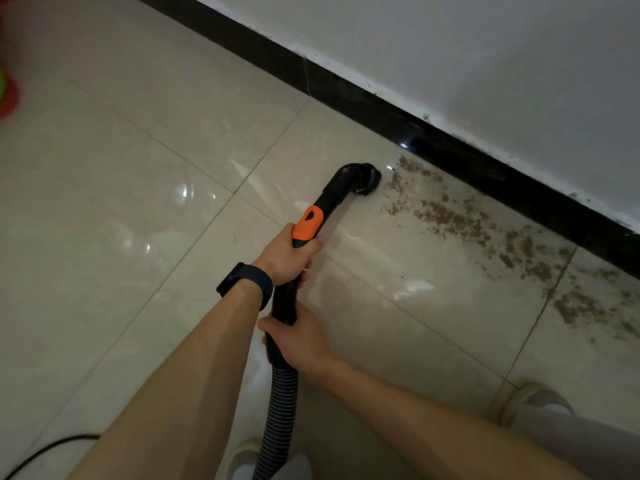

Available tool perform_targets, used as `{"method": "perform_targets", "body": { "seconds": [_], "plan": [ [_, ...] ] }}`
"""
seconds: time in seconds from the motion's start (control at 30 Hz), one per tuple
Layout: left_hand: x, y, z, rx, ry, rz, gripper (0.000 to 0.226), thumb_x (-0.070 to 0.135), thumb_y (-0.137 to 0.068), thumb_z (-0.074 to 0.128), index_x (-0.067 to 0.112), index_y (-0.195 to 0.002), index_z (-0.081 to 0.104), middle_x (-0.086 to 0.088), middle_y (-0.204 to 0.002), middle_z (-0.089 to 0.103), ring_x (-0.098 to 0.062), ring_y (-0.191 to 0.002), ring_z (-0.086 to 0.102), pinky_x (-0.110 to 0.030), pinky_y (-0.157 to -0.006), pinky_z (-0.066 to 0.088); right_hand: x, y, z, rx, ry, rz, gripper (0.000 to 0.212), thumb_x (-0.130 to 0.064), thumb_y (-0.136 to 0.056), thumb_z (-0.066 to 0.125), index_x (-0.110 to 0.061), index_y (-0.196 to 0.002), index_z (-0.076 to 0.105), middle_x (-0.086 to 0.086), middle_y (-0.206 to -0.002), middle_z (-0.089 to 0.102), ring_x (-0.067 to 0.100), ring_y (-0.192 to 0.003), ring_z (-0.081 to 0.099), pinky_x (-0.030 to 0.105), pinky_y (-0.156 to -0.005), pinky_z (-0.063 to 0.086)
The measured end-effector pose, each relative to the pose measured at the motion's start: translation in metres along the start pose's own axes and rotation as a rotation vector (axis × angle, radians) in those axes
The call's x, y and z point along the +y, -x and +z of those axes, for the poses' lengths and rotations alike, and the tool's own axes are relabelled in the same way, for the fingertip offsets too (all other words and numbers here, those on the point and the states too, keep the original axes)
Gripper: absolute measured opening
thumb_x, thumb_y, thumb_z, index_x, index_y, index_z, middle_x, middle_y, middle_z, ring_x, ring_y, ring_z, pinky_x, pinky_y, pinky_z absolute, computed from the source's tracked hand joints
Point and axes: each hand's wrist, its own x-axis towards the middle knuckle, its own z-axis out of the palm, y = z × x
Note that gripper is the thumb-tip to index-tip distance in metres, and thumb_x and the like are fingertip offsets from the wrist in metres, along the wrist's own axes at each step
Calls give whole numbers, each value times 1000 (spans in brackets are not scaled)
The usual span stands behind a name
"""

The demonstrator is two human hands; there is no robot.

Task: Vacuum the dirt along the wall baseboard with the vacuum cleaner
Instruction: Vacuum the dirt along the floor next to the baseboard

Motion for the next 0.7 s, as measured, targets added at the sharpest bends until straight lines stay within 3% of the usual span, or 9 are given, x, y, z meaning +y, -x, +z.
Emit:
{"method": "perform_targets", "body": {
  "seconds": [0.17,0.4,0.57,0.7],
  "plan": [
    [-18,23,-13,-4,-6,-20,31,40,-95,61,19,-112,46,-7,-77,59,-18,-52,58,-33,-57,54,13,13,23,-37,12,5,17,-25,-90,70,-27,-101,57,13,-101,73,35,-93,72,56,-86,60],
    [-31,43,-11,-4,-8,-31,29,38,-95,61,19,-110,45,-6,-75,58,-15,-49,57,-29,-52,53,28,28,34,-52,4,13,21,-23,-90,71,-21,-106,57,11,-104,72,32,-99,71,55,-92,58],
    [-36,48,-8,-3,-10,-28,30,39,-95,61,18,-110,46,-6,-76,58,-16,-51,57,-30,-54,55,35,32,36,-26,1,16,18,-23,-89,71,-26,-101,58,11,-98,73,31,-93,72,53,-88,59],
    [-23,35,3,46,1,-9,29,38,-96,60,18,-111,46,-7,-76,58,-15,-48,56,-28,-51,54,26,24,17,12,-13,4,15,-17,-88,68,-17,-99,58,10,-83,72,29,-78,72,50,-78,61]
  ]
}}
